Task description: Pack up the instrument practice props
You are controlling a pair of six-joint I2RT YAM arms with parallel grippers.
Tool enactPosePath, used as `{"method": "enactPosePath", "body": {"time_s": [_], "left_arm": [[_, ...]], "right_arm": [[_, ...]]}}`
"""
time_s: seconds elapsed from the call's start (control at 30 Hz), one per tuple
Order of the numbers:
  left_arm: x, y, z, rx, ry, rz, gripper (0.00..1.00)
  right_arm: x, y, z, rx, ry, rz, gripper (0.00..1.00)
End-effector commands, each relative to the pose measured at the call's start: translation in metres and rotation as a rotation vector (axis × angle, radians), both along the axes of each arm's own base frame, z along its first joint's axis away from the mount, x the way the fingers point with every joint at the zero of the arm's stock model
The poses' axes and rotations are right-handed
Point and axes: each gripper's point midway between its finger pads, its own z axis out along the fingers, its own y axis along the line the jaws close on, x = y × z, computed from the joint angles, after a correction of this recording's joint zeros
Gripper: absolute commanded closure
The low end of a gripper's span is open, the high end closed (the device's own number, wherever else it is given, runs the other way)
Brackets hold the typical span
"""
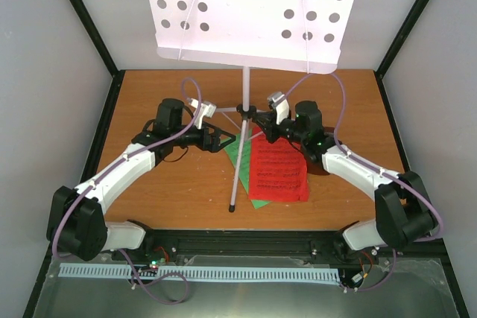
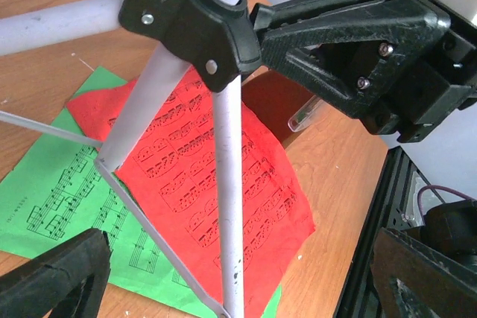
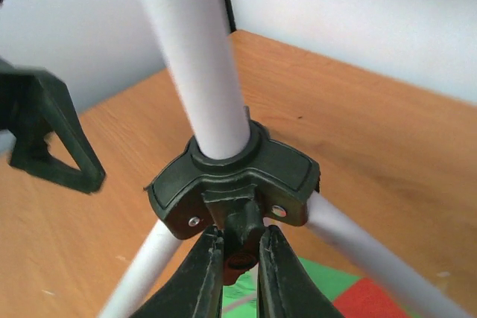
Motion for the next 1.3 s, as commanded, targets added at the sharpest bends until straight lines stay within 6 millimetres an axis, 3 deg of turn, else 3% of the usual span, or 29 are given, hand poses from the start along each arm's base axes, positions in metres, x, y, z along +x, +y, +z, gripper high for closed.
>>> {"method": "enactPosePath", "body": {"time_s": [0.0,0.37,0.5,0.7,0.83,0.97,1.13,1.27], "left_arm": [[-0.001,-0.003,0.005,-0.021,-0.022,-0.021,0.04],[-0.002,-0.003,-0.002,-0.015,-0.007,-0.025,0.04],[-0.002,-0.002,-0.006,-0.008,-0.003,-0.02,0.04],[0.002,-0.001,-0.005,0.004,-0.022,-0.006,0.04],[0.005,0.001,0.009,0.006,-0.067,0.006,0.04],[0.009,0.004,0.028,0.016,-0.129,0.025,0.03],[0.023,0.019,0.049,0.067,-0.251,0.128,0.02],[0.026,0.032,0.05,0.108,-0.302,0.196,0.02]], "right_arm": [[0.0,-0.013,0.01,-0.255,-0.348,-0.004,0.92],[0.013,-0.025,0.007,-0.704,-0.698,-0.052,0.88],[0.01,-0.025,0.015,-0.725,-0.745,-0.081,0.82],[-0.024,-0.022,0.043,-0.444,-0.692,-0.073,0.48],[-0.046,-0.03,0.056,-0.196,-0.561,-0.127,0.3],[-0.046,-0.049,0.057,0.083,-0.258,-0.288,0.25],[-0.05,-0.046,0.064,0.413,0.065,-0.327,0.21],[-0.044,-0.044,0.061,0.582,0.273,-0.372,0.17]]}}
